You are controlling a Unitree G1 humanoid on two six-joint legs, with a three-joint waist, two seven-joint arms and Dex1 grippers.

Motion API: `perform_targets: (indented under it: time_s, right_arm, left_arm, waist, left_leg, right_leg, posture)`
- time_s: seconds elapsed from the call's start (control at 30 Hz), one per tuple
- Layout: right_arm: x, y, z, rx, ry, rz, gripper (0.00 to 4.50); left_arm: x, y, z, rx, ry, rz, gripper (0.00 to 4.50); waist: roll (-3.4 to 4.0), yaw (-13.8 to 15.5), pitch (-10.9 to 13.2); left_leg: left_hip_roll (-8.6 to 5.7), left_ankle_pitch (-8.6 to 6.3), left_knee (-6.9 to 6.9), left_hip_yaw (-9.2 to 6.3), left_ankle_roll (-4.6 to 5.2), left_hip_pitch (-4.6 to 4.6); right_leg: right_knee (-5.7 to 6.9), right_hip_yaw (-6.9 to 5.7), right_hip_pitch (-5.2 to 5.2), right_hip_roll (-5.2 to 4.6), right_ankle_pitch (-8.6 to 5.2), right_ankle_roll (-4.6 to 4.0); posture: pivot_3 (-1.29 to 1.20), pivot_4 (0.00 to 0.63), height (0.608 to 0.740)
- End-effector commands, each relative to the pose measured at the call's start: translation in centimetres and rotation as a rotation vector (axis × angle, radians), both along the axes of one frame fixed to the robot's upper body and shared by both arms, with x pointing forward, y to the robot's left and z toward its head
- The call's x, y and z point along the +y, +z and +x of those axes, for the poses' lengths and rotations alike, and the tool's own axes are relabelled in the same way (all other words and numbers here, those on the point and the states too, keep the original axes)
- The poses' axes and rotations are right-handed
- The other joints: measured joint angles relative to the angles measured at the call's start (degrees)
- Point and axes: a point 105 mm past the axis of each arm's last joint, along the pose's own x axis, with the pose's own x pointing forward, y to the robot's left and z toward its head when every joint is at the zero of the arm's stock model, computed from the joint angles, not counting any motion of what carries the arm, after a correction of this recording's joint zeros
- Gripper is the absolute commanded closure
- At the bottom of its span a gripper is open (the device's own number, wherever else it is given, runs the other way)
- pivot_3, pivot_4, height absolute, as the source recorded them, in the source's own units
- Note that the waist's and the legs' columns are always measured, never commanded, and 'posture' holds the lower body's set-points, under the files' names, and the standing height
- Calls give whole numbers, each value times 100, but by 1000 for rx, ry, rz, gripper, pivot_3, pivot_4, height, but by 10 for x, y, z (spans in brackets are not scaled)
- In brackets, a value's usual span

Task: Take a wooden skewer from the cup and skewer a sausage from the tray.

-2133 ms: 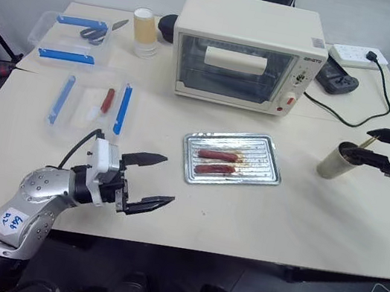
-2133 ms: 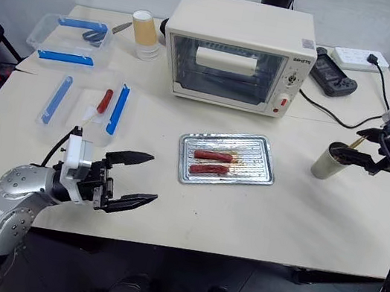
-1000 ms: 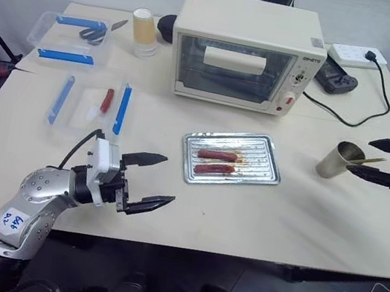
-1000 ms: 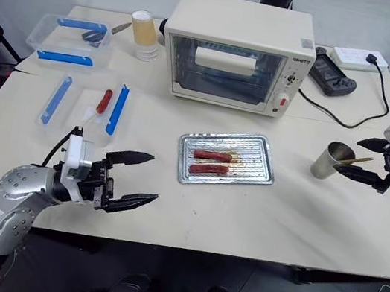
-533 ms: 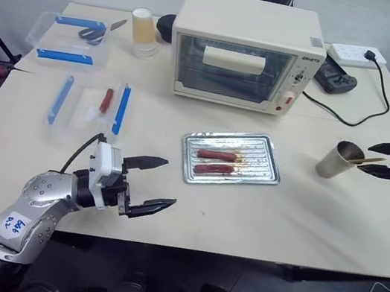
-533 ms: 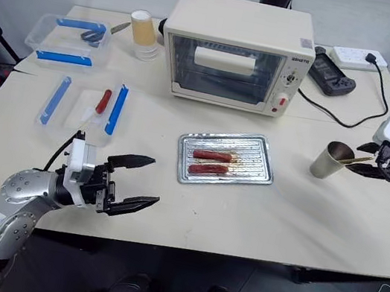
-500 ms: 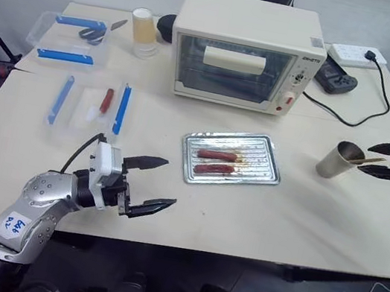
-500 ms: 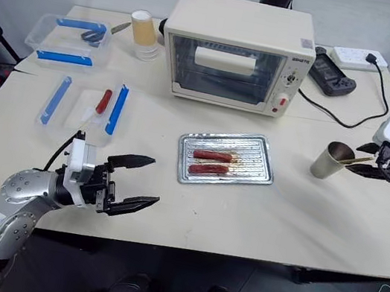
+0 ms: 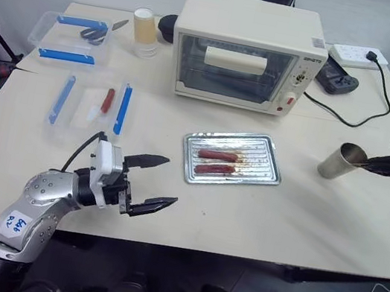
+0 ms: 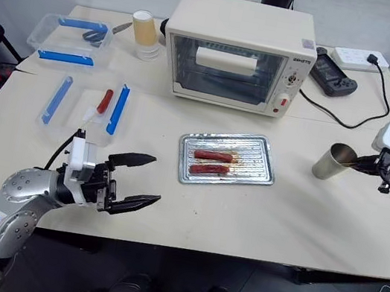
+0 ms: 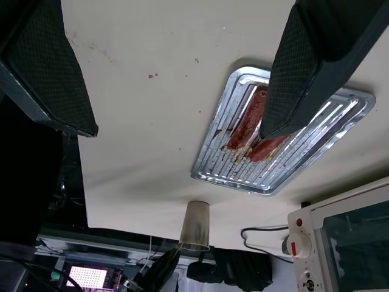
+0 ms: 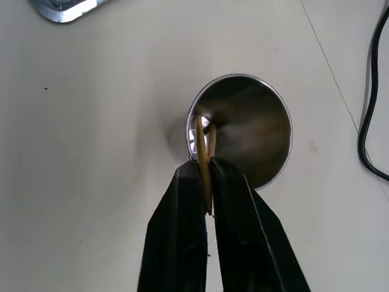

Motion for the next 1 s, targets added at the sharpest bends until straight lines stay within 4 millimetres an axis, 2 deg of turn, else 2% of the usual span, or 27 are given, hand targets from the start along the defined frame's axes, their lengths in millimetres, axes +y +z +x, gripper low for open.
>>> perform_targets:
  time_s: [0.03,0.17,0.43,0.73,0.87,1.0]
  right_arm:
    - [-4,21,-5,-64,0,-8,4216]
    - [-2,27,-5,-70,12,-5,4216]
    - [3,58,-9,-70,4,77,4216]
    - [5,65,-11,-42,-19,166,4216]
    - [6,84,-18,-93,8,207,4216]
    - [4,113,-36,-141,19,271,4216]
  left_arm:
    - [-4,8,-4,-43,-17,2,0]
    - [-4,8,-3,-43,-16,-1,0]
    - [-5,7,-2,-43,-19,-8,0]
    - [-7,5,0,-46,-16,-19,0]
    - [-4,3,0,-46,-10,-18,0]
    - [0,2,0,-44,-17,-17,0]
  waist:
    - [0,0,0]
    - [0,1,0]
    - [5,3,3]
    - [5,1,3]
    - [6,0,3]
    - [19,39,11]
  left_leg:
    - [0,0,0,0,0,0]
    - [0,0,0,0,0,0]
    - [1,0,-1,0,0,0]
    - [0,0,-2,0,0,0]
    - [0,0,-2,0,0,0]
    - [-2,0,-2,-2,0,-3]
  right_leg:
    - [0,0,0,0,0,0]
    - [0,0,0,0,0,0]
    - [-1,0,-1,0,0,0]
    - [0,0,-1,0,0,0]
    - [0,0,-1,0,0,0]
    - [-2,-1,-3,-2,0,0]
  posture:
    - [0,150,740]
    - [0,150,740]
    - [0,150,740]
    - [0,150,740]
    - [0,150,740]
    - [0,150,740]
